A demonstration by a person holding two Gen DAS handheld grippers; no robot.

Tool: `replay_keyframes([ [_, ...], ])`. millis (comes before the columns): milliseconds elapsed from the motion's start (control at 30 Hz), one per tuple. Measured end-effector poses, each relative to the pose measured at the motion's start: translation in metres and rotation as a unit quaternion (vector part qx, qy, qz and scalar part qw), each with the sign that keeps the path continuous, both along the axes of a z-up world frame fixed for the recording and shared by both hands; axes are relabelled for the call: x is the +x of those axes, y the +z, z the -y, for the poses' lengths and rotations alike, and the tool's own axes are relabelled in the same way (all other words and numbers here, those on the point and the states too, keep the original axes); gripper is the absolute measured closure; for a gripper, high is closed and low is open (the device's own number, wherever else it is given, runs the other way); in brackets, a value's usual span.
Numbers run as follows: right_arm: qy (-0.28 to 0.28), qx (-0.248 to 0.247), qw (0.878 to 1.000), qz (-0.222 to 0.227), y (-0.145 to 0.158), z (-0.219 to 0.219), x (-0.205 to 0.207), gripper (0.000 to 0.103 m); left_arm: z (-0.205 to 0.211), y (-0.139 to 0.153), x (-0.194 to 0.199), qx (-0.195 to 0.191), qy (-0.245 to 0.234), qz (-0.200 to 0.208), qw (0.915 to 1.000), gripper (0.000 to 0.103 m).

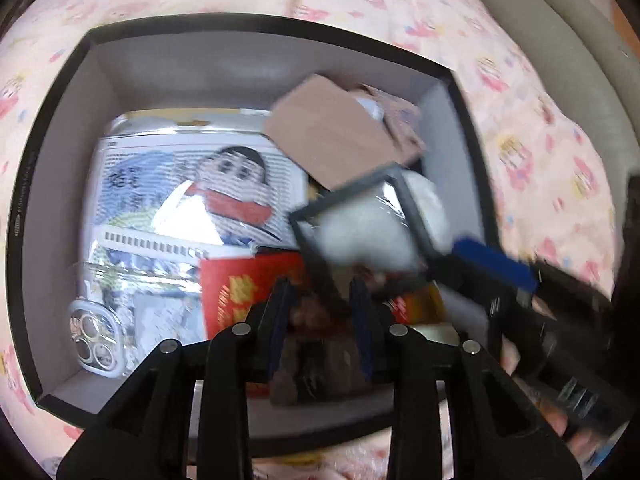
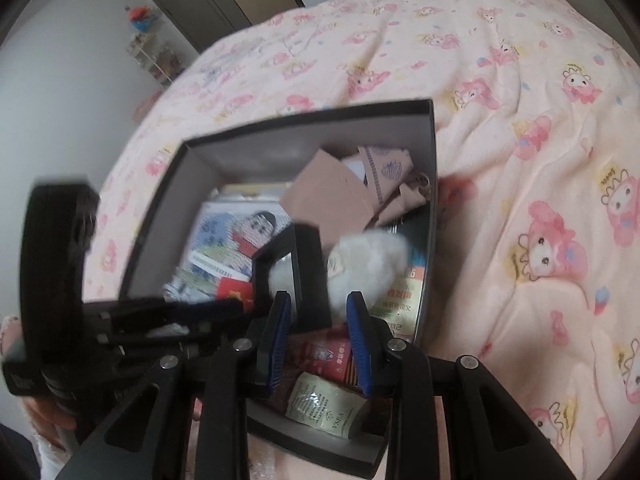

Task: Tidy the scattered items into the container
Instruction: 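Open the right gripper to release the frame into the box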

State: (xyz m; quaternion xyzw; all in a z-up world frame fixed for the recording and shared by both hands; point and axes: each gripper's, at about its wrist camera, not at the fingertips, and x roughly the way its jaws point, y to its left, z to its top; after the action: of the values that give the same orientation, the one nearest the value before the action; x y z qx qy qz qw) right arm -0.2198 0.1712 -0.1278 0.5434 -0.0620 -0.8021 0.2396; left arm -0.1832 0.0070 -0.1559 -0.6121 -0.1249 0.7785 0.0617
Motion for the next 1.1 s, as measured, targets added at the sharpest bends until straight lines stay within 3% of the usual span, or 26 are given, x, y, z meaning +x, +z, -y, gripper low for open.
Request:
replay_keyframes([
  [100,0.012,0.015,1.0,0.007,-0.009,0.01,0.001,0.077,0.004,-0.002,0.0,-0.027,0.004,0.0,0.9996,0.063],
  [267,0.032,-0.001,0.999,0.001,-0.004,0.015,0.006,0.077,0.012,0.008,0.008,-0.068,0.013,-0.01,0.9976,0.065],
  [400,-0.011,0.018,0.999,-0.031,0.003,0.007,-0.003,0.077,0.01,0.011,0.011,-0.015,-0.008,-0.013,0.9998,0.069],
  [600,0.0,0.061,0.998,-0.033,-0.008,0.012,-0.006,0.077,0.007,0.0,-0.007,-0.029,0.006,0.006,0.9995,0.065],
  [700,0.007,0.059,0.998,-0.033,-0.005,0.013,-0.002,0.077,0.007,0.001,-0.026,-0.075,0.026,0.009,0.9968,0.066],
  [767,0.01,0.063,0.997,-0.037,-0.004,0.016,0.0,0.077,0.013,0.0,-0.026,-0.087,0.03,0.012,0.9957,0.066],
  [867,0.006,0.091,0.995,-0.048,-0.006,0.023,0.001,0.077,0.016,0.003,-0.024,-0.081,0.027,0.004,0.9964,0.067],
  [1000,0.003,0.115,0.992,-0.049,-0.012,0.027,0.001,0.077,0.012,0.002,-0.022,-0.043,0.004,-0.004,0.9991,0.067],
  [1100,0.004,0.122,0.991,-0.05,-0.013,0.026,0.002,0.077,-0.003,-0.001,-0.032,-0.052,0.002,-0.006,0.9986,0.067],
])
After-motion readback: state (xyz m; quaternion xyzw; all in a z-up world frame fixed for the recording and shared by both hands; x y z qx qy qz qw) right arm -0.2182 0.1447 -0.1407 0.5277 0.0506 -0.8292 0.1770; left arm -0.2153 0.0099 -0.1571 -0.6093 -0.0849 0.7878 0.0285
